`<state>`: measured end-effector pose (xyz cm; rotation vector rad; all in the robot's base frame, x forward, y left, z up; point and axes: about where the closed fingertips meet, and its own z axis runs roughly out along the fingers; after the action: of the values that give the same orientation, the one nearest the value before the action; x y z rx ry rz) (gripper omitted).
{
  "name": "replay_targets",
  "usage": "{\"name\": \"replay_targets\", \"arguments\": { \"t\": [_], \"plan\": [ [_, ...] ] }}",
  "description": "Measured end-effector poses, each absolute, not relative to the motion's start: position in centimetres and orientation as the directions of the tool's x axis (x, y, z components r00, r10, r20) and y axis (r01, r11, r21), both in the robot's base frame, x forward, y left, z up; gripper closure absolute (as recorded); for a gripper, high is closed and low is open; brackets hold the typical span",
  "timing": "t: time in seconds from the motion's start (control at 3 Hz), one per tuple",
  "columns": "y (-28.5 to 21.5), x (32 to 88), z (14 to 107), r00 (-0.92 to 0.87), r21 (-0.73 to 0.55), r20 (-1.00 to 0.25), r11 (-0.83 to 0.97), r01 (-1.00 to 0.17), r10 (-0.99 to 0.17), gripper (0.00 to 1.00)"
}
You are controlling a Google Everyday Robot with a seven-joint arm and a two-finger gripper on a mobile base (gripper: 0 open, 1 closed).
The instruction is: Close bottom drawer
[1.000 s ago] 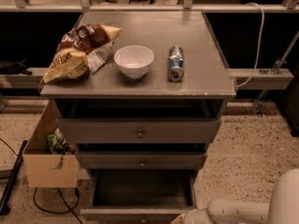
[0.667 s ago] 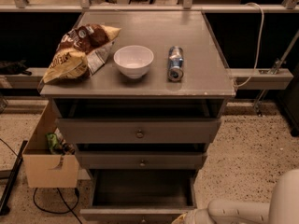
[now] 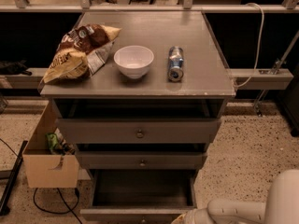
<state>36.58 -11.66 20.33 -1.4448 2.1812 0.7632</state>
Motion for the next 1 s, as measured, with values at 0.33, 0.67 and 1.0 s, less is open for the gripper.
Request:
{"name": "replay_targets", "arguments": {
  "t": [0.33, 0.67, 1.0],
  "plan": [
    [-11.44, 37.11, 19.18, -0.389, 0.228, -0.599, 0.317, -0.921, -0.700, 1.00],
    [-11.43, 37.13, 19.16, -0.389, 0.227, -0.599, 0.317, -0.921, -0.700, 0.81],
    [-11.42, 37.12, 19.16, -0.389, 0.227, -0.599, 0.317, -0.921, -0.700, 0.58]
  ]
}}
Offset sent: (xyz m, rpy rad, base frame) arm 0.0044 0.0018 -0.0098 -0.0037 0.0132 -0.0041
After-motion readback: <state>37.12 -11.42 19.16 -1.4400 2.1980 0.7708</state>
